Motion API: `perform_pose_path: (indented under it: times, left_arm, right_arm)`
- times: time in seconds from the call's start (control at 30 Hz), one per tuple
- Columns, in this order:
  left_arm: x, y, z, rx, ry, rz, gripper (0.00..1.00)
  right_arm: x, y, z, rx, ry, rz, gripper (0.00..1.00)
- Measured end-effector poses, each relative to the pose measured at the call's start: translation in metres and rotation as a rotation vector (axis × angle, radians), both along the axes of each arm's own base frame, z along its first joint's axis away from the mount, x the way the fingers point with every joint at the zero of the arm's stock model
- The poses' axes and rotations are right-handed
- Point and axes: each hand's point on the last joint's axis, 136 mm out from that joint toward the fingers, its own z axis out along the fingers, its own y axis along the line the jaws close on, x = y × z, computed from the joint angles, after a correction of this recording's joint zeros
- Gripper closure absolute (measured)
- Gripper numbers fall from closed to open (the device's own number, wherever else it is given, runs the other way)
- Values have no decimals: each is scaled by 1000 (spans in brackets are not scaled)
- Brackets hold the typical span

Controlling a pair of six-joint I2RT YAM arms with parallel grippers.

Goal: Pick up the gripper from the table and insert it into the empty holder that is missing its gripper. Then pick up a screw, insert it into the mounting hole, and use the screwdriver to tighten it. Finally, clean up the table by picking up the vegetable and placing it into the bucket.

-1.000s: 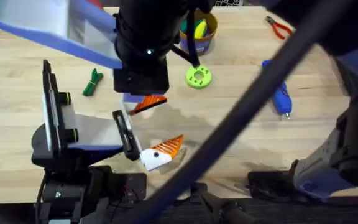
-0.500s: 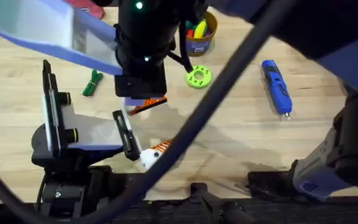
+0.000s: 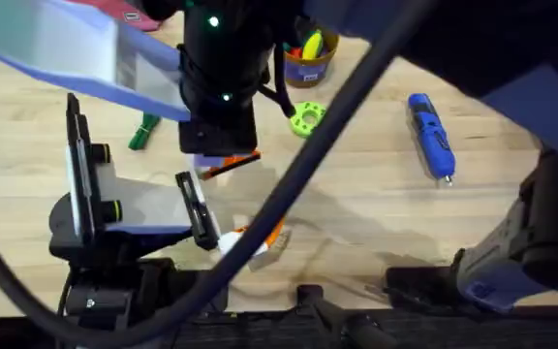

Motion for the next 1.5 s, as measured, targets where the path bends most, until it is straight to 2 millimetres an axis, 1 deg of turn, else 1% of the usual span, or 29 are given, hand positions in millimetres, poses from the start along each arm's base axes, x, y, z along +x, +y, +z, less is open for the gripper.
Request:
perform_pose_path:
  times: [0.2, 0.4, 0.97, 1.07, 1.27, 1.5]
  left_arm:
    - [0, 0, 0, 0, 0, 0, 14]
    - [0, 0, 0, 0, 0, 0, 13]
    - [0, 0, 0, 0, 0, 0, 13]
    - [0, 0, 0, 0, 0, 0, 14]
    - [0, 0, 0, 0, 1, 0, 15]
    - [0, 0, 0, 0, 1, 0, 15]
  right_arm:
    - [-1, -1, -8, -17, 9, 1, 996]
    - [1, 1, -7, -6, 3, 1, 996]
    - [1, 1, -7, -7, 2, 1, 996]
    - [1, 2, -10, -13, 5, 1, 996]
    - [3, 5, -22, -39, 20, 0, 996]
    - [3, 5, -23, -41, 21, 0, 996]
